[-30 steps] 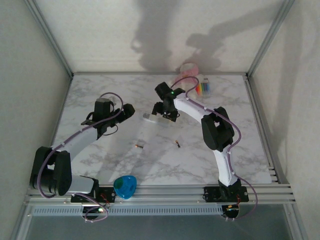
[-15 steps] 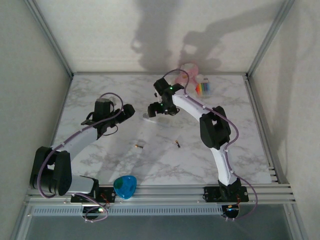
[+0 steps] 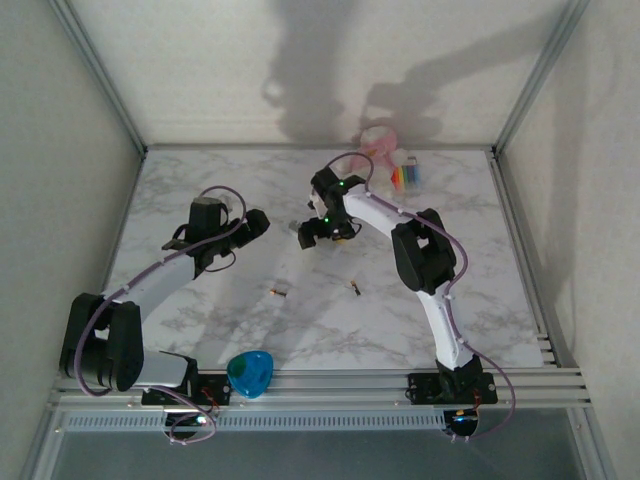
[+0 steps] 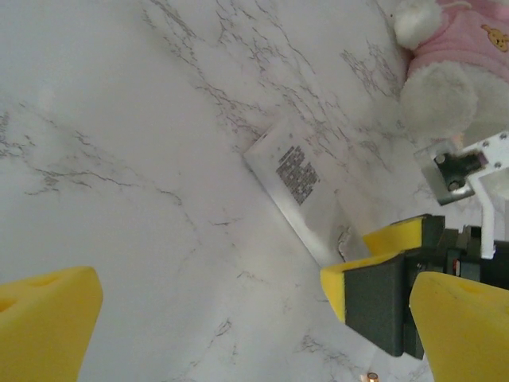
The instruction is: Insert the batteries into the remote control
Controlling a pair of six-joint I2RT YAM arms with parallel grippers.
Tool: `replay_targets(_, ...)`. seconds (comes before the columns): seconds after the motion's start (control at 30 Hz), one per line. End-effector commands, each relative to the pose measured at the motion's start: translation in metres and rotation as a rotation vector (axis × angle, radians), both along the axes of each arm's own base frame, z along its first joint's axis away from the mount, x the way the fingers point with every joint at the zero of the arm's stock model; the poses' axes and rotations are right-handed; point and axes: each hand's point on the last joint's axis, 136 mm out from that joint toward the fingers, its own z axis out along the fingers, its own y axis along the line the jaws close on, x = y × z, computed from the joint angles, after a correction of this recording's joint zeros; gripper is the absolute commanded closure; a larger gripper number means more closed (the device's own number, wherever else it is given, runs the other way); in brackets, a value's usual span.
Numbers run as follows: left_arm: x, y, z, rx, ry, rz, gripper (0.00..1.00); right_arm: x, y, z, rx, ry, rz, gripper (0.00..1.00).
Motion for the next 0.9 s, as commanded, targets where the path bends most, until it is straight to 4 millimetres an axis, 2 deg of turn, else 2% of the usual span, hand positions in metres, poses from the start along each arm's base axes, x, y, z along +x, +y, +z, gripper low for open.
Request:
replay_targets(0.0, 0.002, 0.002, 0.01, -0.019, -0.017, 0.011, 0.01, -0.02, 0.012, 0.026, 0.045, 0.003, 0.013, 0.08)
replay_targets(0.07, 0.002, 0.002, 0.009, -0.021, -0.015, 0.008, 0.01, -0.026, 0.014, 0.027, 0.023, -0.013, 0.021, 0.08)
replay_targets(0.17, 0.002, 0.002, 0.009, -0.021, -0.016, 0.007, 0.0, -0.021, 0.009, 0.031, -0.047, -0.087, 0.006, 0.1)
replay_targets(0.27, 0.001, 0.002, 0.009, -0.018, -0.014, 0.006, 0.01, -0.008, 0.003, 0.038, -0.109, -0.159, -0.024, 0.18)
replay_targets(0.4, 0.001, -0.001, 0.009, -0.024, -0.005, -0.01, 0.01, 0.004, 0.006, 0.044, -0.149, -0.215, -0.007, 0.27)
replay_targets(0.53, 0.0, -0.003, 0.008, -0.021, 0.001, -0.02, 0.0, 0.01, 0.013, 0.039, -0.18, -0.236, 0.046, 0.34)
replay_targets(0.67, 0.001, -0.003, 0.017, -0.021, -0.025, -0.023, 0.0, 0.014, 0.017, 0.032, -0.192, -0.233, 0.078, 0.38)
replay_targets(0.87, 0.0, -0.002, 0.019, -0.017, -0.033, -0.02, 0.0, 0.013, 0.022, 0.026, -0.184, -0.215, 0.112, 0.39)
